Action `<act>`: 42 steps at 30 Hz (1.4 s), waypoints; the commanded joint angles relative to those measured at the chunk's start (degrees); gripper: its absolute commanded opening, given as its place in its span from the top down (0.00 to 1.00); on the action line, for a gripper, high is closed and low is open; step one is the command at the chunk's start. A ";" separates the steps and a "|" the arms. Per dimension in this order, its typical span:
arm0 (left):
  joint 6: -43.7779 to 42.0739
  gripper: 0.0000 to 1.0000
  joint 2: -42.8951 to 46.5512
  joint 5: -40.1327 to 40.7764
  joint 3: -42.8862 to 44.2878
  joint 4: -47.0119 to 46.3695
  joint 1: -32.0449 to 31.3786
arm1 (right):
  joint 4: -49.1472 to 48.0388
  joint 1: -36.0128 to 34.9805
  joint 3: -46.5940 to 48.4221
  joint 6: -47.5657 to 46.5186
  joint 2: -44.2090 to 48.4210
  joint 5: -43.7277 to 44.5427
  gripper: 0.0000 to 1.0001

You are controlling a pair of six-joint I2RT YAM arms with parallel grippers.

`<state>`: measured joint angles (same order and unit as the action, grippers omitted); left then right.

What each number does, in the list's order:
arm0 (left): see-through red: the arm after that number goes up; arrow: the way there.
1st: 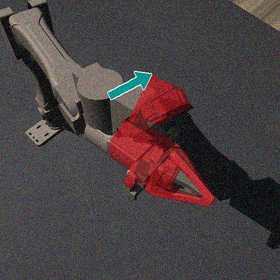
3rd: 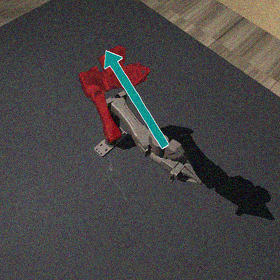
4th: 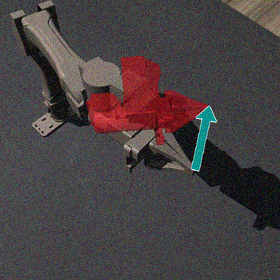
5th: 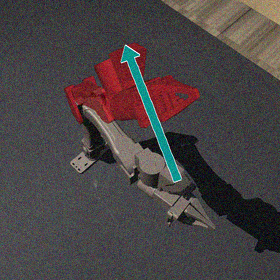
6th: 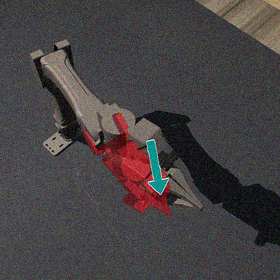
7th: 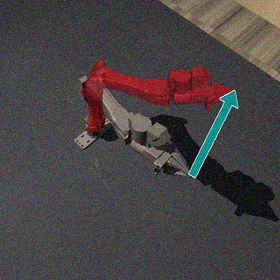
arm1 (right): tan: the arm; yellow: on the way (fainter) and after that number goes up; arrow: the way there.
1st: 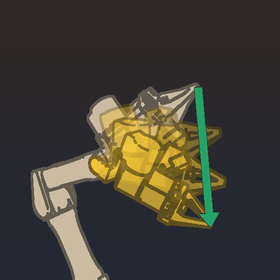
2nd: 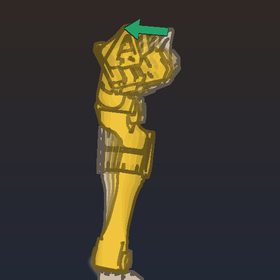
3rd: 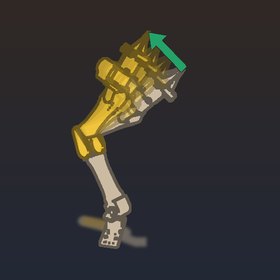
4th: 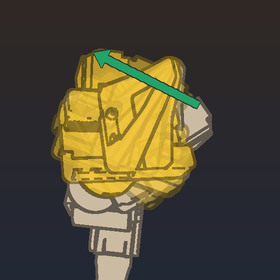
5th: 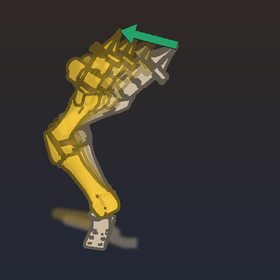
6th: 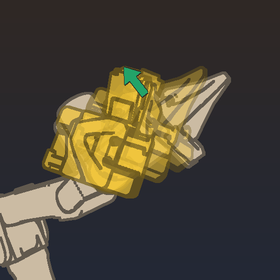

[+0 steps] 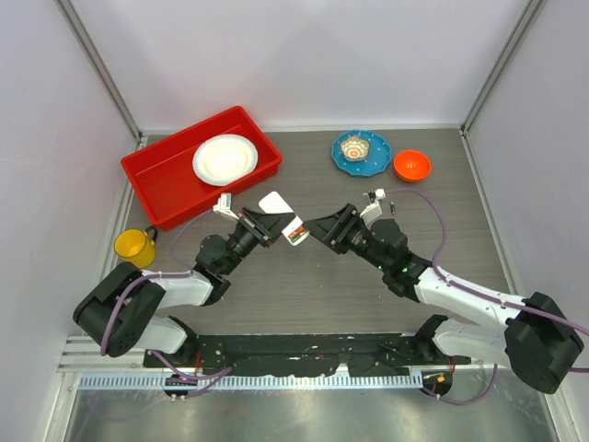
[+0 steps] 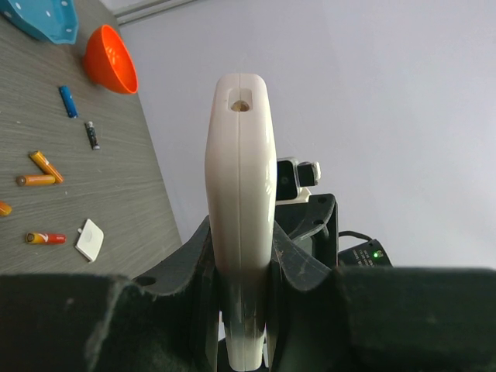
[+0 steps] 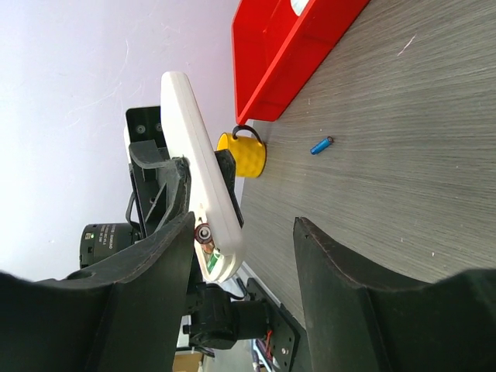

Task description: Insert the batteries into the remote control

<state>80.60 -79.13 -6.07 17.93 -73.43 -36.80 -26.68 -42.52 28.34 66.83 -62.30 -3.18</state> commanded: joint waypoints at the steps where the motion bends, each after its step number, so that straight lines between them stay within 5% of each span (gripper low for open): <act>1: -0.18 1.00 0.38 0.09 0.70 -15.17 -0.29 | -3.29 0.25 -0.74 0.50 -0.10 -0.33 0.42; 42: -0.62 1.00 1.44 4.39 3.42 -15.17 -1.08 | -6.99 -2.48 -0.92 1.20 -5.81 -2.09 0.71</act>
<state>80.31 -79.13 -3.70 18.00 -70.85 -37.08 -34.37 -43.48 27.40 68.14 -66.87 -3.88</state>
